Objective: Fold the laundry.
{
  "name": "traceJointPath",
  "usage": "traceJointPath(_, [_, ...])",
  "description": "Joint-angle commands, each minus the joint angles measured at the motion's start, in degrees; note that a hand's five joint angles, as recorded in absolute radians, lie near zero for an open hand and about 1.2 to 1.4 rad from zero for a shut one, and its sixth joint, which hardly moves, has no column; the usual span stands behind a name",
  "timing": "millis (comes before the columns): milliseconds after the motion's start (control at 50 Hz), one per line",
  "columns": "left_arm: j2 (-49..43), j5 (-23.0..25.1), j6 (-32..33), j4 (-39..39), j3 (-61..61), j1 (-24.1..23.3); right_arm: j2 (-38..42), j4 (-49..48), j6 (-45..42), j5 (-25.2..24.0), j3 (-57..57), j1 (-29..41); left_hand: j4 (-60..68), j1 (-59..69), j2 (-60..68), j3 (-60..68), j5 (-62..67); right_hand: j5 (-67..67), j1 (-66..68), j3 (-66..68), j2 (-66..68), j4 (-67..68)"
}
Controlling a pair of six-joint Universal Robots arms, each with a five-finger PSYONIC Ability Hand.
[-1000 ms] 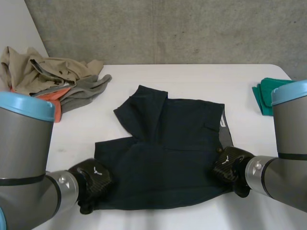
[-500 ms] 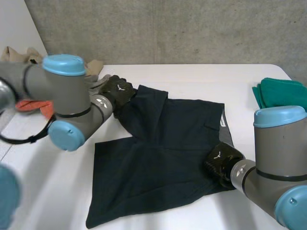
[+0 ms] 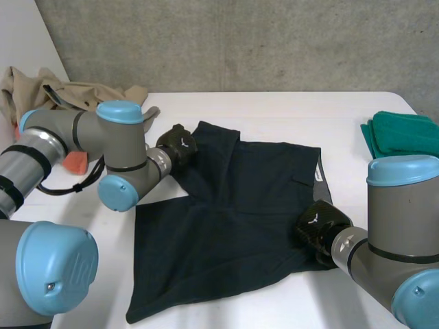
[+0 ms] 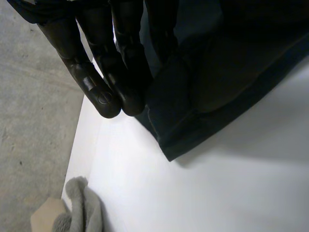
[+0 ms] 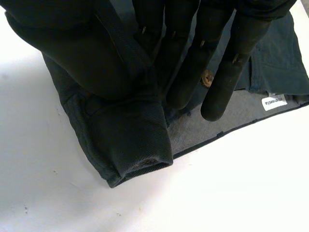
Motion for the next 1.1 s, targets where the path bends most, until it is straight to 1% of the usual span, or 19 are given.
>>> traceJointPath(20, [5.5, -10.2, -1.2, -0.4, -6.4, 0.1, -0.1, -0.2, 0.0, 0.1, 0.0, 0.1, 12.3, 13.1, 12.5, 12.9, 13.9, 11.2, 16.7, 11.4, 12.3, 11.3])
traceJointPath(80, [7.4, -14.7, -2.5, -0.2, -9.2, -0.1, -0.3, -0.2, 0.0, 0.0, -0.1, 0.4, 12.3, 13.1, 12.5, 12.9, 13.9, 11.2, 16.7, 11.4, 12.3, 11.3])
traceJointPath(120, [7.7, -16.6, -3.3, -0.3, -9.8, -0.2, -0.3, -0.2, 0.0, 0.2, -0.3, 0.6, 12.3, 13.1, 12.5, 12.9, 13.9, 11.2, 16.7, 11.4, 12.3, 11.3])
traceJointPath(220, [7.7, -23.9, -7.0, -5.8, -8.9, -1.6, -0.5, 0.0, 0.2, 0.2, -0.2, 1.6, 12.3, 13.1, 12.5, 12.9, 13.9, 11.2, 16.7, 11.4, 12.3, 11.3])
traceJointPath(320, [6.9, -24.8, -12.1, -10.4, -5.7, -2.7, -0.6, 0.0, 0.2, 0.6, -0.1, 2.1, 12.3, 13.1, 12.5, 12.9, 13.9, 11.2, 16.7, 11.4, 12.3, 11.3])
traceJointPath(340, [7.0, -24.7, -12.9, -11.0, -5.3, -2.8, -0.6, 0.0, 0.2, 0.7, -0.1, 2.1, 3.7, 4.4, 3.9, 4.3, 5.2, 11.2, 16.7, 11.4, 12.3, 11.3])
traceJointPath(360, [7.4, -24.2, -14.8, -12.1, -4.8, -3.1, -0.7, 0.0, 0.2, 0.8, -0.1, 2.2, -29.7, -29.0, -29.5, -29.1, -28.2, 11.2, 16.7, 11.4, 12.3, 11.3])
traceJointPath(380, [8.2, -23.7, -16.6, -12.6, -5.0, -3.5, -0.9, 0.0, 0.3, 0.9, -0.1, 2.2, -57.7, -56.9, -57.5, -57.1, -56.1, 11.2, 16.7, 11.4, 12.3, 11.3])
traceJointPath(480, [13.5, -22.9, -21.8, -11.9, -8.7, -3.3, -1.3, -0.2, 0.5, 0.9, -0.3, 2.1, -57.7, -56.9, -57.5, -57.1, -56.1, 11.2, 16.7, 11.4, 12.3, 11.3])
traceJointPath(540, [19.3, -21.8, -24.7, -10.2, -14.5, -2.4, -1.6, 0.0, 0.8, 0.8, -0.6, 2.2, -57.7, -56.9, -57.5, -57.1, -56.1, 11.2, 16.7, 11.4, 12.3, 11.3])
traceJointPath(620, [28.3, -18.4, -28.2, -8.8, -25.0, -1.1, -2.0, 0.3, 1.8, 0.9, -1.1, 2.6, -57.7, -56.9, -57.5, -57.1, -56.1, 11.2, 16.7, 11.4, 12.3, 11.3])
traceJointPath(640, [31.8, -16.7, -29.6, -8.8, -29.7, -0.8, -2.2, 0.5, 2.6, 1.0, -1.4, 2.9, -56.3, -55.6, -56.1, -55.7, -54.8, 11.2, 16.7, 11.4, 12.3, 11.3])
traceJointPath(700, [37.4, -13.8, -31.7, -9.2, -36.8, -0.3, -2.5, 1.2, 4.3, 1.3, -2.0, 3.3, -52.1, -51.3, -51.9, -51.5, -50.5, 11.2, 16.7, 11.4, 12.3, 11.3])
traceJointPath(720, [40.9, -11.7, -33.2, -9.8, -41.7, -0.2, -2.5, 1.7, 5.9, 1.6, -2.5, 3.5, -50.6, -49.8, -50.4, -50.0, -49.0, 11.2, 16.7, 11.4, 12.3, 11.3])
traceJointPath(780, [45.4, -8.6, -35.4, -11.0, -48.8, -0.4, -2.5, 2.7, 8.2, 2.2, -3.4, 3.8, -48.9, -48.1, -48.7, -48.3, -47.3, 11.2, 16.7, 11.4, 12.3, 11.3])
traceJointPath(800, [47.9, -7.0, -36.6, -11.5, -53.3, -0.6, -2.5, 3.5, 10.0, 2.5, -4.0, 4.0, -48.5, -47.8, -48.3, -47.9, -47.0, 11.2, 16.7, 11.4, 12.3, 11.3])
traceJointPath(860, [50.2, -5.4, -37.8, -11.7, -59.6, -1.3, -2.5, 5.0, 13.3, 3.1, -5.0, 4.1, -46.7, -46.0, -46.5, -46.1, -45.2, 11.2, 16.7, 11.4, 12.3, 11.3])
traceJointPath(940, [51.4, -6.2, -38.2, -11.2, -68.1, -3.3, -2.2, 7.1, 19.2, 3.9, -6.7, 3.9, -46.3, -45.6, -46.2, -45.8, -44.8, 11.2, 16.7, 11.4, 12.3, 11.3])
traceJointPath(1100, [51.1, -8.6, -38.2, -7.9, -73.8, -5.4, -2.5, 7.3, 27.6, 4.0, -7.6, 1.5, -41.8, -41.1, -41.6, -41.2, -40.3, 11.2, 16.7, 11.4, 12.3, 11.3])
